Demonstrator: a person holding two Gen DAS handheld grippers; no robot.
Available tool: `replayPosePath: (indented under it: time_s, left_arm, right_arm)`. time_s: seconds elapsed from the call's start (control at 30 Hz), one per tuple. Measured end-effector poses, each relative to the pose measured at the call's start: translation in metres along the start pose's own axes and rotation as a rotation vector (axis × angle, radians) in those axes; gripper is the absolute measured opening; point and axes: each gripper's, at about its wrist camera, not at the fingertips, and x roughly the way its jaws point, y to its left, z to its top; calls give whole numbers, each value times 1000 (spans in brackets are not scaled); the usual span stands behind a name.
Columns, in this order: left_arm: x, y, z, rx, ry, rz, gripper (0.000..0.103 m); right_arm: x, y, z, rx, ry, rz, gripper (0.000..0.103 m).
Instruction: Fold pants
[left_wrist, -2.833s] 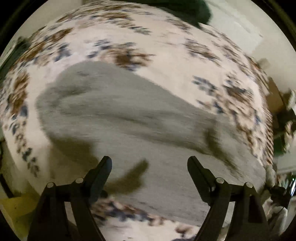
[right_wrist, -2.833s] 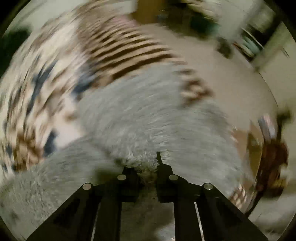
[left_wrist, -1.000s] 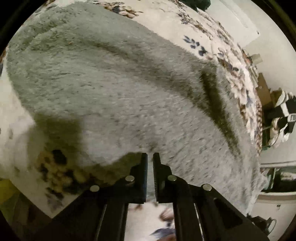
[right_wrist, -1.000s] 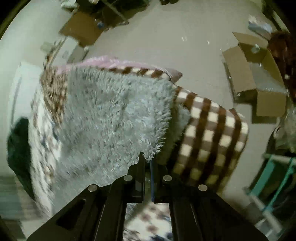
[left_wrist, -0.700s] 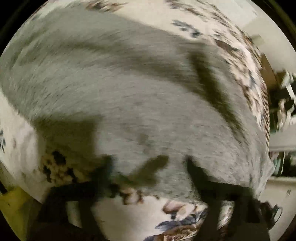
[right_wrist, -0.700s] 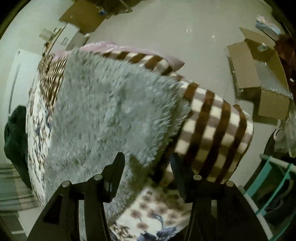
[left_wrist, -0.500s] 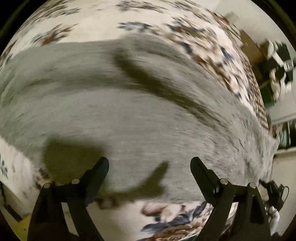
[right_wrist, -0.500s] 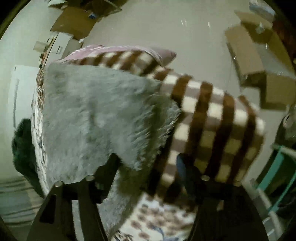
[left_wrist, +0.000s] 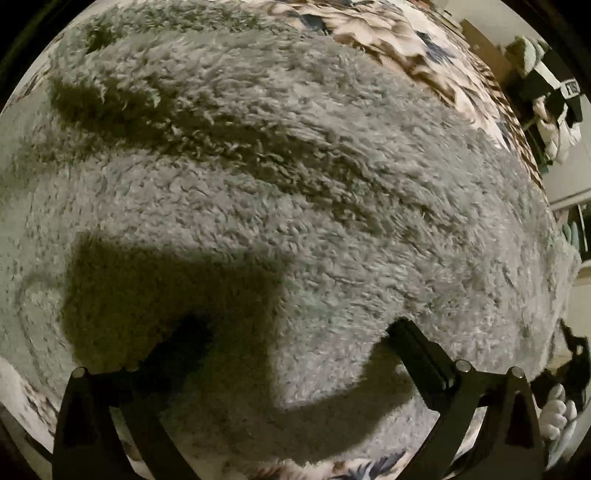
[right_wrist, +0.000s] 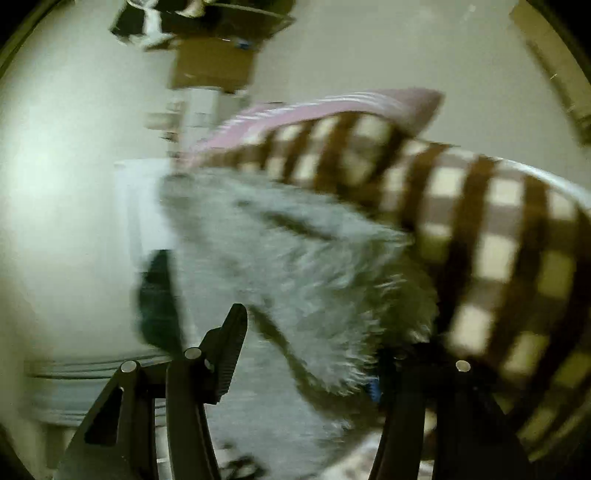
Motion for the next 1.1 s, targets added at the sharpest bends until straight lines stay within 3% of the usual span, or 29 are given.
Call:
replayPosePath:
  time_s: [0.1,0.23,0.3,0.53,0.63,0.7,0.77,0.97,1.03,1.1]
  left_arm:
    - [3,-5,0,2,4,43,103]
    - [5,-13,2,-8,5,72,103]
    - [9,-21,5,-13,11,77,103]
    - [17,-37,25,-15,24,78,103]
    - [19,-37,30,-15,18,86,103]
    - [17,-34,30,-15,13,93,103]
    - [16,-38,28,0,15,99,103]
    - [16,-46,28,3,12,99,103]
    - [17,-47,29,2,12,101,103]
    - [17,-44,26,1,12,101,103]
  right_arm:
    - [-1,-13,-1,-25,37,-113,63]
    - [8,-17,-18,-109,151,-115,63]
    - [14,-19,-19,-137,167,-115,63]
    - [19,-19,24,-71,45,71,63]
    - [30,-19,24,-109,50,40,61]
    - [27,-17,21,-146,25,-42,34]
    - [17,-14,15,-145,-5,-52,27]
    - [-23,33,-13,-293,-73,-49,26]
    - [-17,45,-8,-331,-65,-47,27]
    - [-6,49,1,-314,-56,-67,35]
